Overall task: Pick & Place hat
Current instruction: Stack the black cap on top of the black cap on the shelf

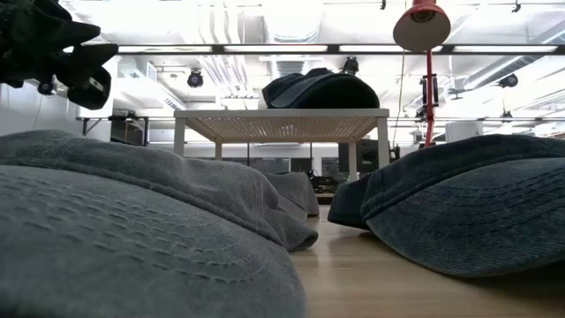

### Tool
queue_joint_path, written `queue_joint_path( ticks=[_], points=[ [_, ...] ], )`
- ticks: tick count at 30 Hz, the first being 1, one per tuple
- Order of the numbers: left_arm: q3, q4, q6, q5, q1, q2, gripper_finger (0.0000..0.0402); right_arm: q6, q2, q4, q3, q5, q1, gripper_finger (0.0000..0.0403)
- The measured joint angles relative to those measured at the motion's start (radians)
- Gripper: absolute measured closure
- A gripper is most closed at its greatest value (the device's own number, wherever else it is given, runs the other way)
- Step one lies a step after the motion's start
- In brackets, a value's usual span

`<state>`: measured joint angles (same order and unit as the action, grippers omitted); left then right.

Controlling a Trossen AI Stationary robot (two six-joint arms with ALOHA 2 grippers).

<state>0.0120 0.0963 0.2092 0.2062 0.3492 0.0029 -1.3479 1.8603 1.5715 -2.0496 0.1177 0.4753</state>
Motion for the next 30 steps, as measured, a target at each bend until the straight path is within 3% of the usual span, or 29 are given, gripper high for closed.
queue_joint_path(
  ticks=[16, 26, 30],
  points=[
    [0.0, 0.0, 0.029, -0.005, 0.0, 0.0, 0.0273, -0.032, -0.001, -0.001, 0.287, 0.04, 0.044, 0.0211],
    [0.0, 0.001, 0.1, -0.005, 0.0, 0.0, 0.0273, -0.006, -0.025, -0.027, 0.46, 0.04, 0.044, 0.02],
    [0.0, 0.001, 0.144, -0.007, 0.0, 0.0, 0.0273, -0.014, -0.092, -0.135, 0.541, 0.033, 0.044, 0.02]
  ],
)
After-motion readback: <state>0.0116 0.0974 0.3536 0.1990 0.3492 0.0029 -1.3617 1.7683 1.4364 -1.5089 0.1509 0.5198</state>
